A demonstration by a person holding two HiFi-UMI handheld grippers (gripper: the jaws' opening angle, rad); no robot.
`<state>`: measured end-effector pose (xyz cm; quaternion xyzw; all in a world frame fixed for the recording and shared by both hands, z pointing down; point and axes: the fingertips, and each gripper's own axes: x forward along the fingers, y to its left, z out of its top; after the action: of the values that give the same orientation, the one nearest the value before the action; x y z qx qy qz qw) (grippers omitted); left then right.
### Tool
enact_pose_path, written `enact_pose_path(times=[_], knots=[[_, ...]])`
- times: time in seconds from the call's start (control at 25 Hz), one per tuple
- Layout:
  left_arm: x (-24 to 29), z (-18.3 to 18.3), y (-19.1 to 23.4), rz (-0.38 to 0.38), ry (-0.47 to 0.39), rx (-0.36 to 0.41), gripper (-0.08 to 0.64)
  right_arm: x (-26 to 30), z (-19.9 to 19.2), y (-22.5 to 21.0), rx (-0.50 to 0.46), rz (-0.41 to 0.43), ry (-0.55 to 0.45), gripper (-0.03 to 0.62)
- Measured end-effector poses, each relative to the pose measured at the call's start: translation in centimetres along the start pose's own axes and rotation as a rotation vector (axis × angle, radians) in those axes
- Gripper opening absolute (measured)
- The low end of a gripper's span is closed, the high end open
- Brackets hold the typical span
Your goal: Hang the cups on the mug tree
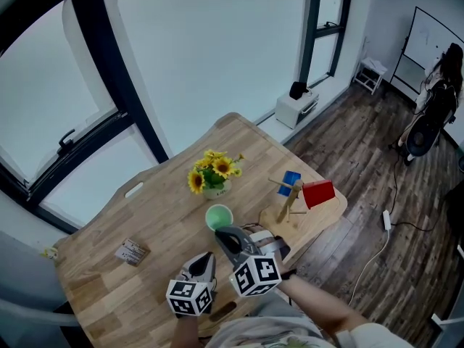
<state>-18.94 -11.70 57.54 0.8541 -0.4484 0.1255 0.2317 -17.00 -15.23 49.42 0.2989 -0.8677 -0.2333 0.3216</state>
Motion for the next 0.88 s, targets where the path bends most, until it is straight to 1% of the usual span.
enact_pose_path(times=[0.2, 0.44, 0.68, 0.88], knots=[[0.2, 0.2, -0.3, -0.017, 0.006, 0.012, 0.002, -0.7, 0.6, -0.6, 0.035, -0.019, -0.02, 0.02], [0.3, 0.1, -0.6, -0.037, 0.026, 0.03, 0.002, -1.2, 0.7, -1.8, 0.082, -0.065, -0.025, 0.02], [0.2, -0.1, -0.5, -0.046, 0.04, 0.037, 0.002, -1.6, 0.8, -3.6, 0.208, -0.104, -0.065, 0.02], [0.2, -0.1, -0.4, -0.046, 0.038, 0.031, 0.002, -2.2, 0.9, -5.3, 0.358, -0.115, -0.126, 0.019]])
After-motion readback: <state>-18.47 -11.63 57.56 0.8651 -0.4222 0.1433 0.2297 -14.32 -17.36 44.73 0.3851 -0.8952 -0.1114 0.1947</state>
